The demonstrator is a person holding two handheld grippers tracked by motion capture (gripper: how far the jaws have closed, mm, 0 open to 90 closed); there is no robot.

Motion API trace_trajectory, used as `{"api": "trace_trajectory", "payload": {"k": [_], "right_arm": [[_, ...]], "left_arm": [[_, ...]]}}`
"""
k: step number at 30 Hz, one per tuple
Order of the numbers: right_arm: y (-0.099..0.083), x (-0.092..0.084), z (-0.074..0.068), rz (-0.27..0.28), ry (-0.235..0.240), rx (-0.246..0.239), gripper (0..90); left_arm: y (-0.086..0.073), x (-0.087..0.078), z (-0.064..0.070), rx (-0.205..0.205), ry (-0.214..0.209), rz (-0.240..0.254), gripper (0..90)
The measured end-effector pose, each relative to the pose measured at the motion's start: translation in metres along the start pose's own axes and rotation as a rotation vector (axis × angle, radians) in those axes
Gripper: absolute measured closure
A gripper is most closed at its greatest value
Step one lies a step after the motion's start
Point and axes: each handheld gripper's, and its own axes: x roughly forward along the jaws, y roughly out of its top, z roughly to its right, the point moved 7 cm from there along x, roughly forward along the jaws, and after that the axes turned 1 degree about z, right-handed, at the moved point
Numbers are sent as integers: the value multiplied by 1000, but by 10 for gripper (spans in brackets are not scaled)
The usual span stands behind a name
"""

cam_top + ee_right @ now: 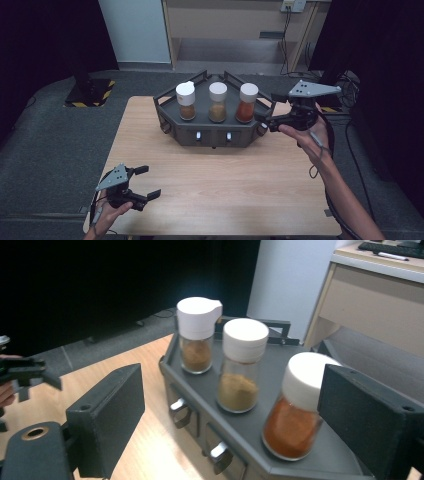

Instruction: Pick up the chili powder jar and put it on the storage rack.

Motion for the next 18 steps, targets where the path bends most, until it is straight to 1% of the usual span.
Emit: {"api": "trace_trajectory", "payload": {"k": [4,8,11,17,18], "right_arm": [[-9,-9,-7,9,13,-10,118],[-17,-15,-13,12,28,-8,112],[-24,-19,-19,15,29,-11,112],[-38,-24,-28,3,60,-25,100],[-38,-24,-28,3,60,-25,100]], "left_arm": [[0,0,0,0,-1,0,7],[0,0,0,1,-1,0,7],[0,0,0,1,-2,-1,7],[0,0,0,2,-2,-1,7],[0,0,0,2,-2,-1,7]]}}
